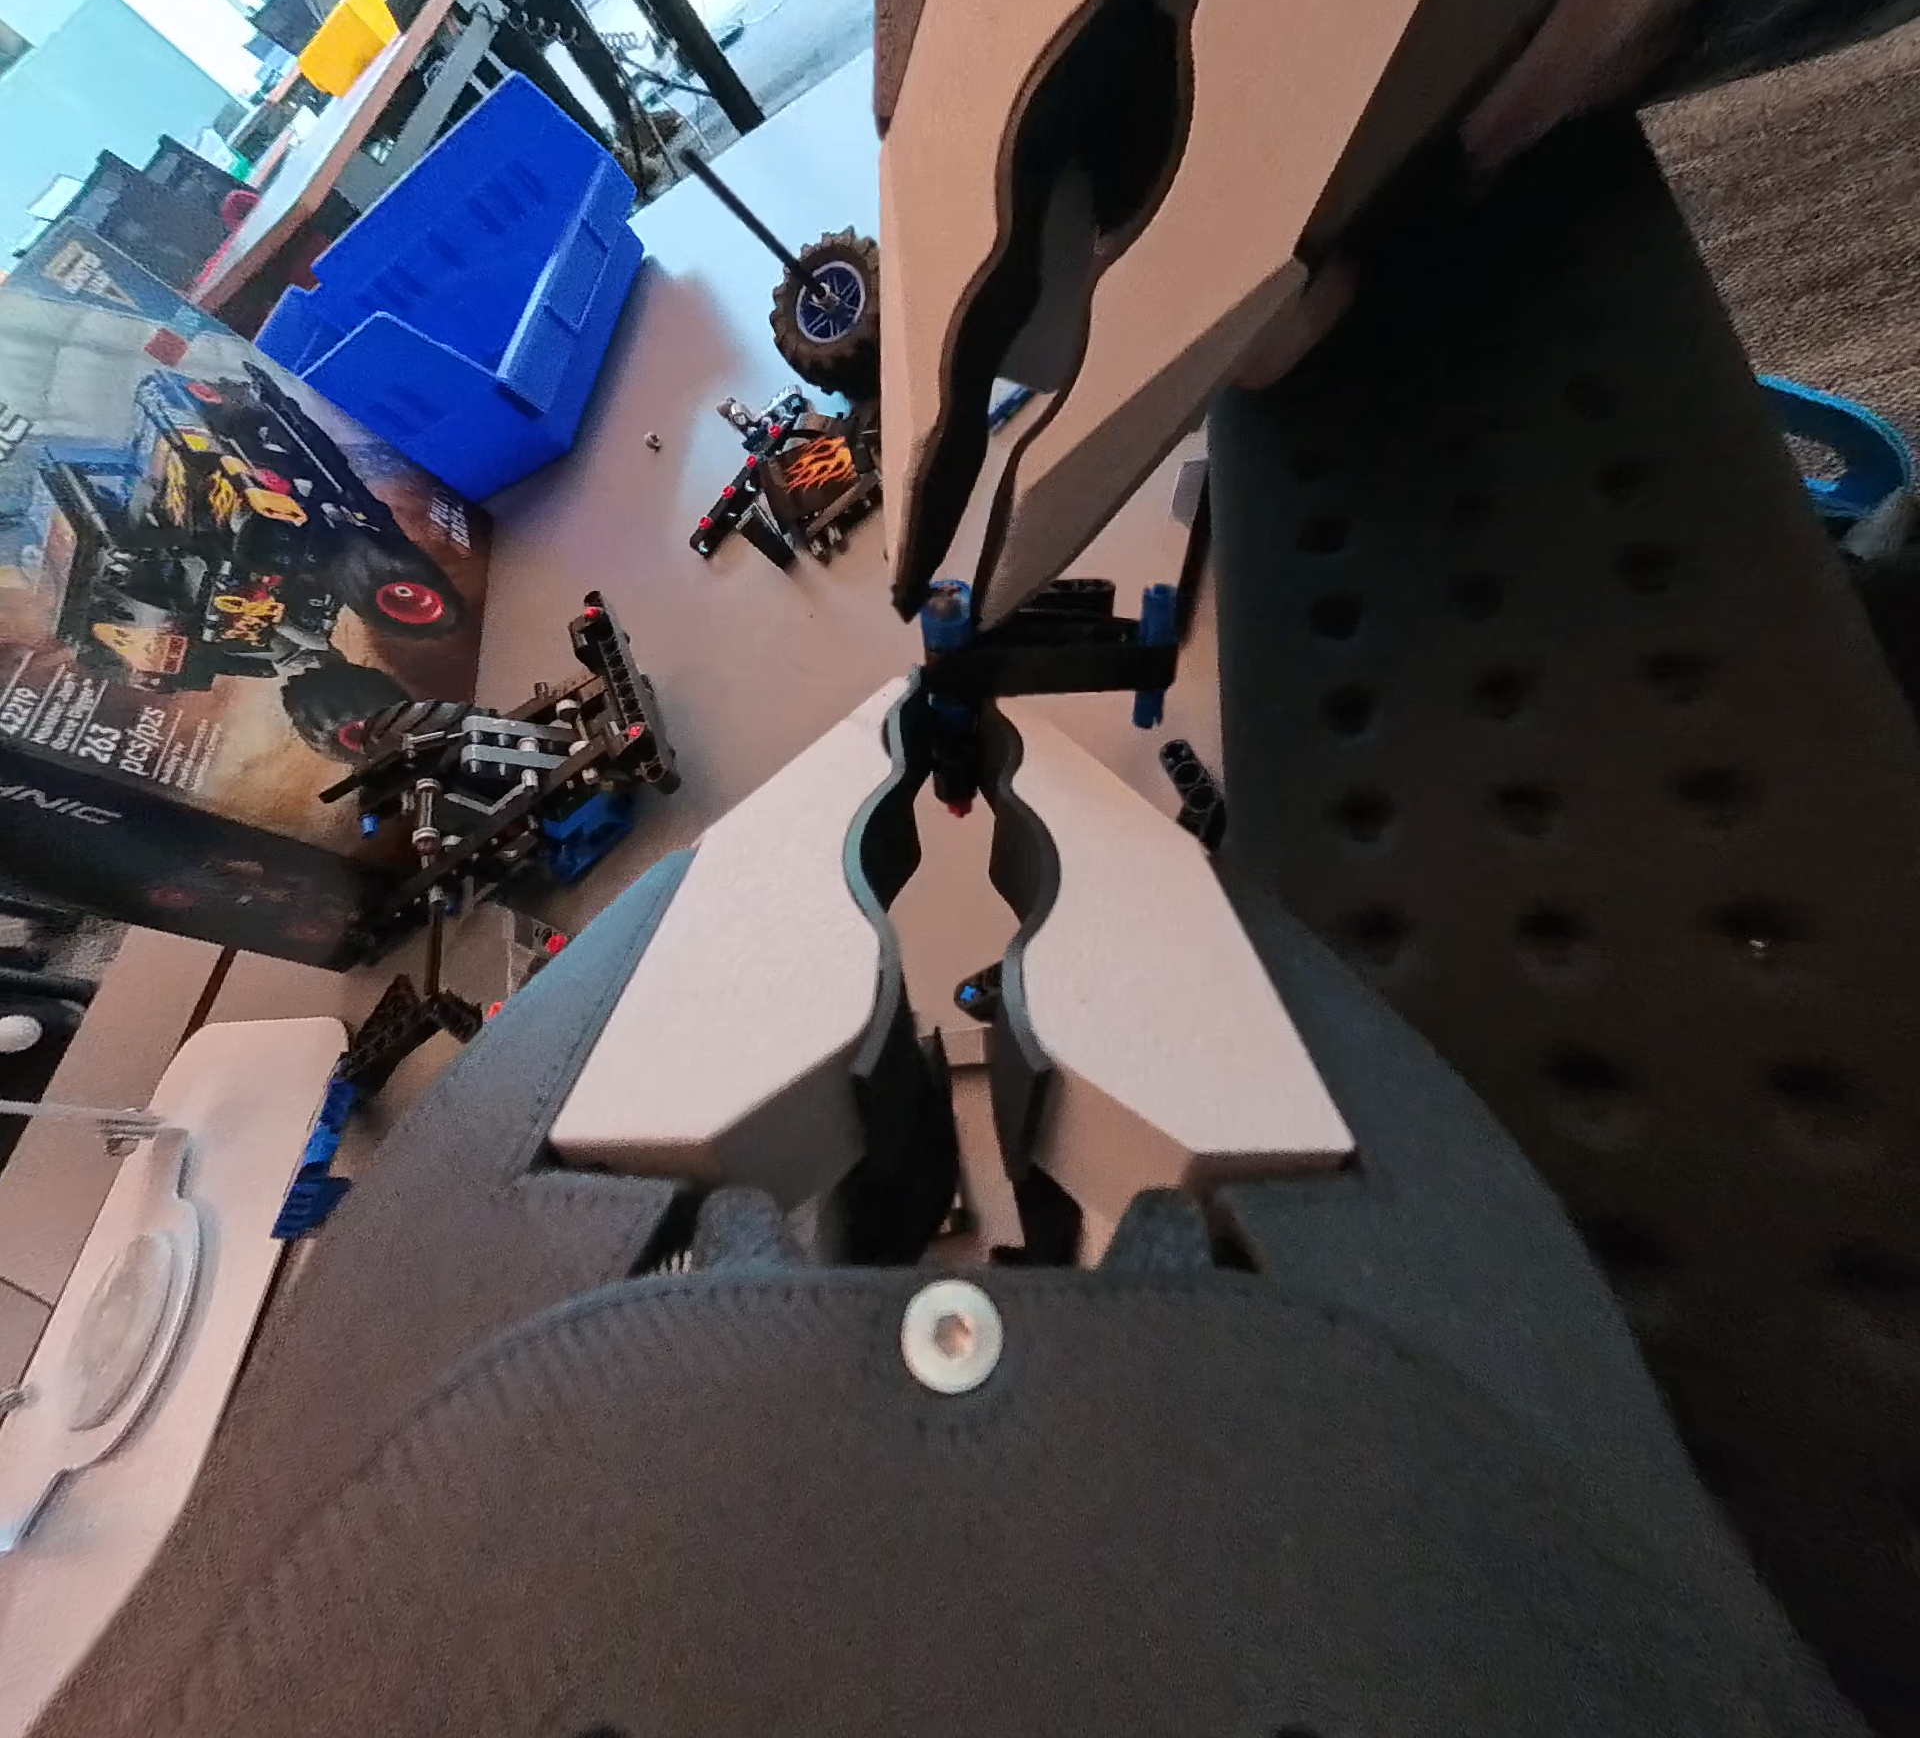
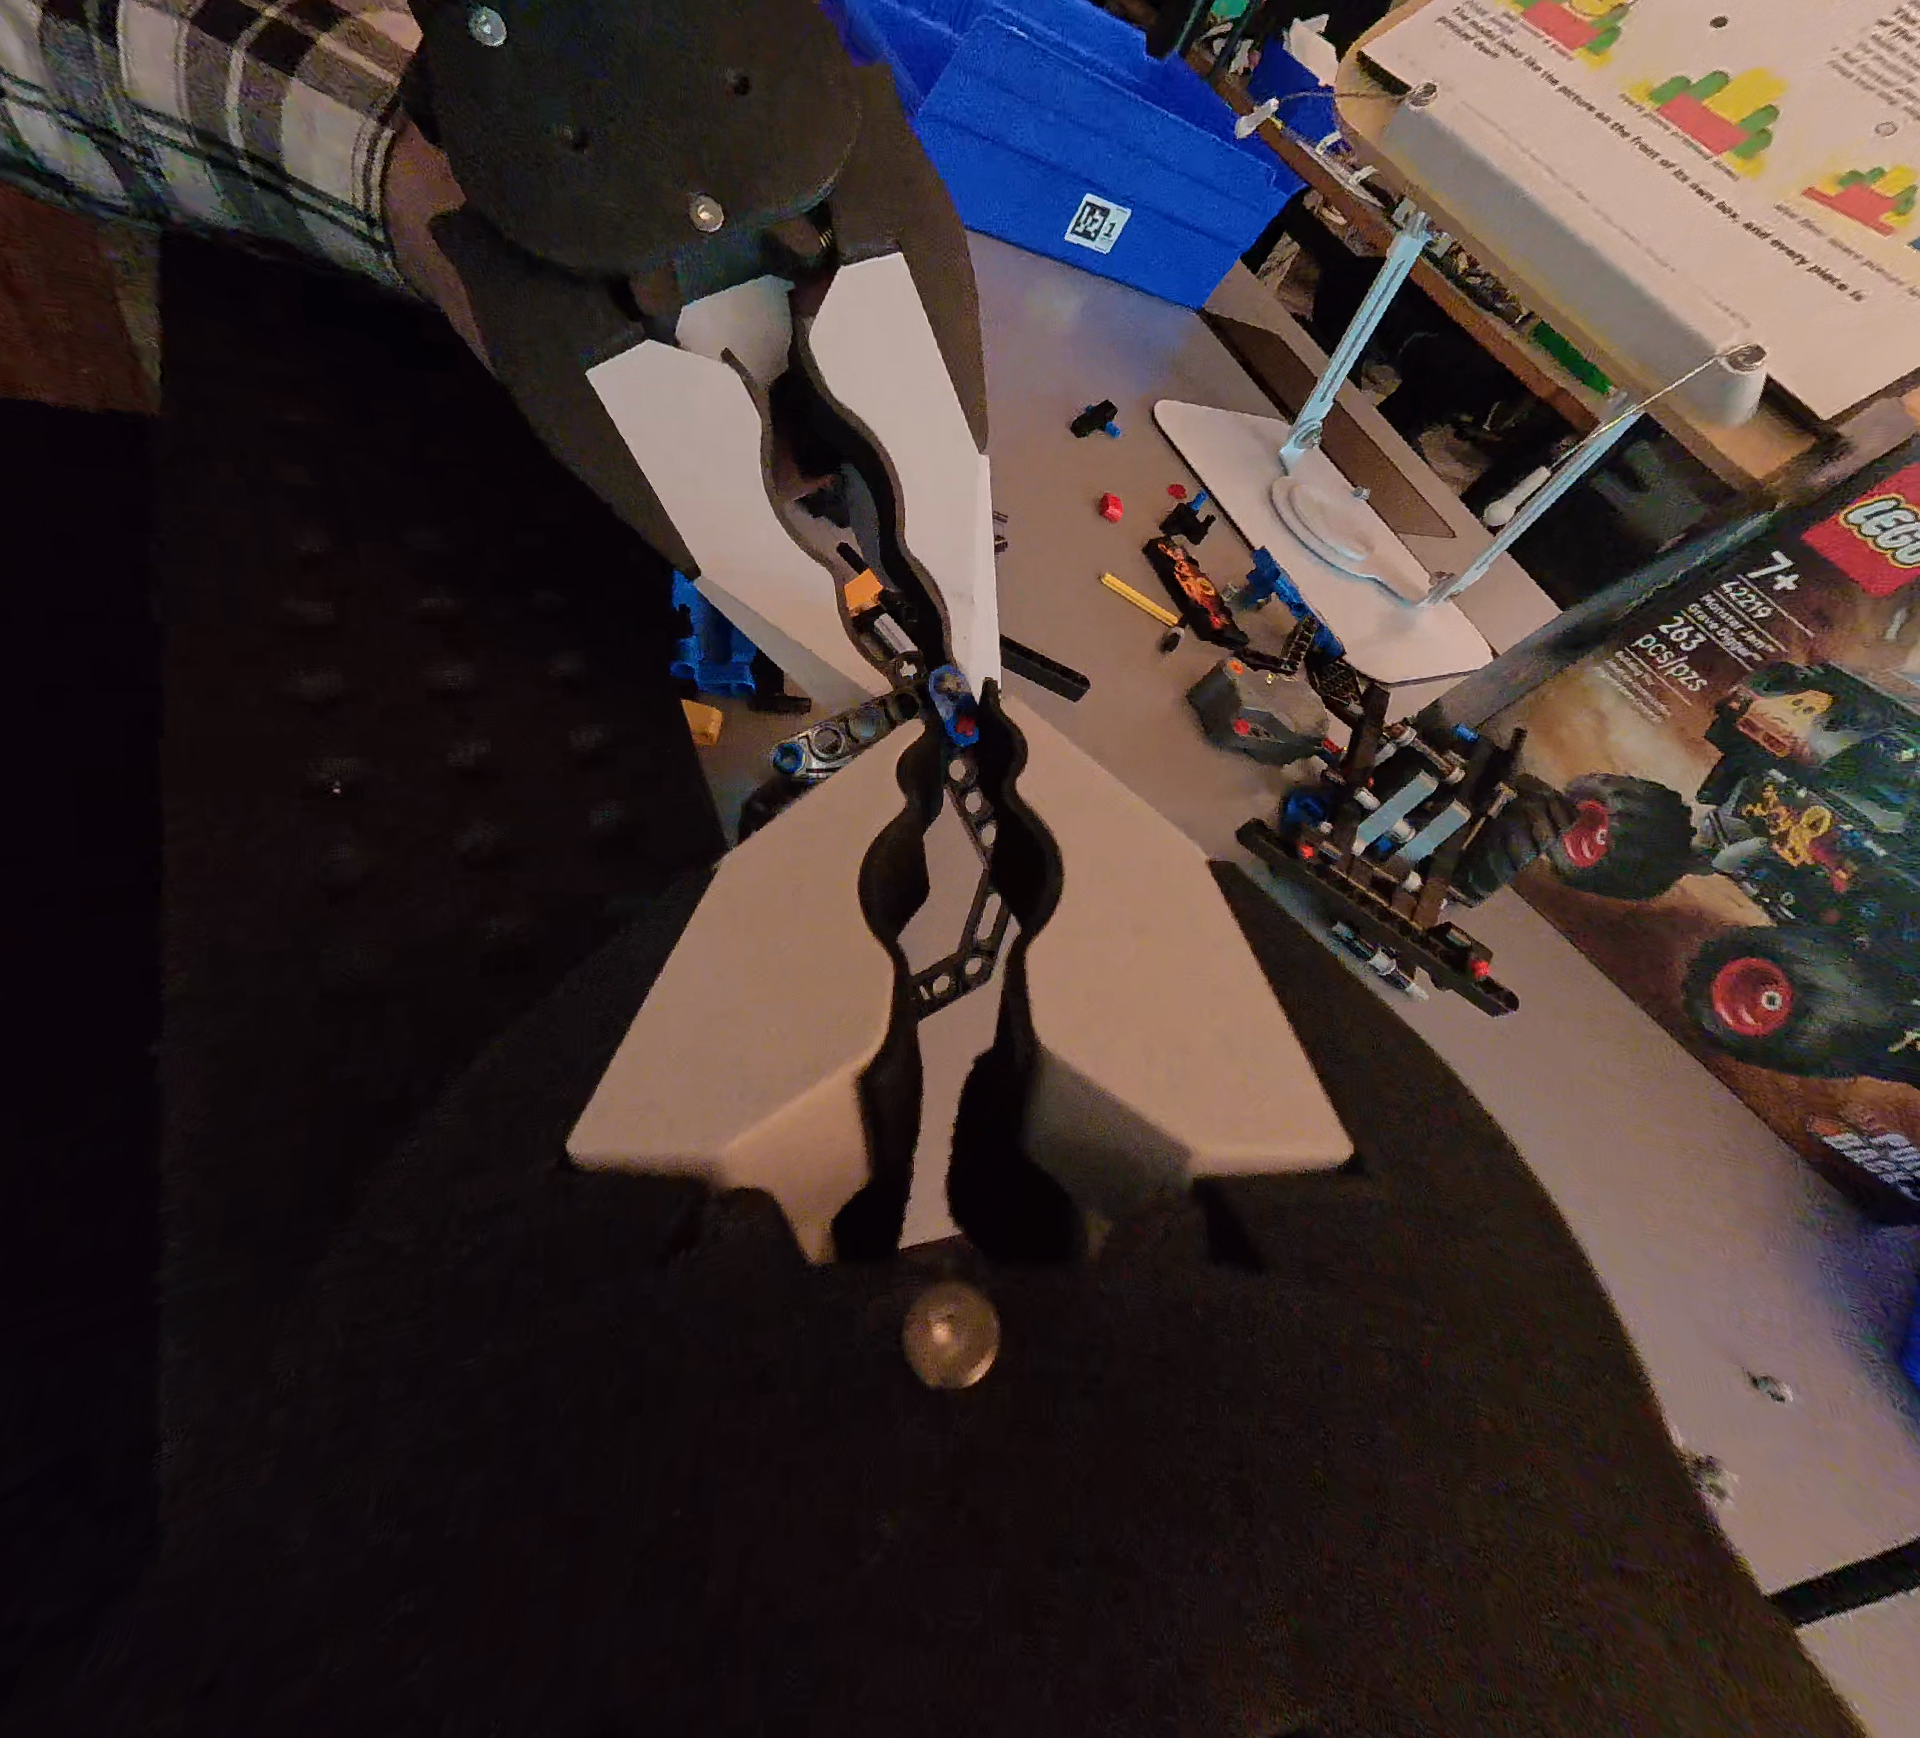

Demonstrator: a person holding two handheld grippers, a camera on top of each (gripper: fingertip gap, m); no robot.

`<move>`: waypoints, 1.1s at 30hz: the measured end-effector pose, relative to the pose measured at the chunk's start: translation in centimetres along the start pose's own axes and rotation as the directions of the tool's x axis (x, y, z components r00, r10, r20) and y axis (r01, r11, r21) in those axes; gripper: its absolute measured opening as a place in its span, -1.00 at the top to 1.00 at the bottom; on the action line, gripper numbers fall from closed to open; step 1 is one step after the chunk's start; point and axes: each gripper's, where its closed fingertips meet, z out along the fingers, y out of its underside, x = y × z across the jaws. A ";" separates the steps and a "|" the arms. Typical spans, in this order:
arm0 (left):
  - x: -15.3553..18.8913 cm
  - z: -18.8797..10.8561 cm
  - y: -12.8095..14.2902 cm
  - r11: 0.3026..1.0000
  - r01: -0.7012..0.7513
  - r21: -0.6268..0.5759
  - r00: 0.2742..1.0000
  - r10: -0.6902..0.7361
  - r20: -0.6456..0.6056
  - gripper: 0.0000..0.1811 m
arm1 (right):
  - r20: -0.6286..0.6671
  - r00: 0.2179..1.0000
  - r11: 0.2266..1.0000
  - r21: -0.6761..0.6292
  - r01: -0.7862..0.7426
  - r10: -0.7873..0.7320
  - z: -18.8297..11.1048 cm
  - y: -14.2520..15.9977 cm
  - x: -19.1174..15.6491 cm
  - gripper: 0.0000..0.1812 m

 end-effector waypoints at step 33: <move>-3.9 1.8 -0.2 0.882 -0.383 -0.275 0.826 0.460 0.326 0.95 | -0.032 0.912 0.910 -0.060 -0.411 0.410 0.9 1.0 1.7 0.82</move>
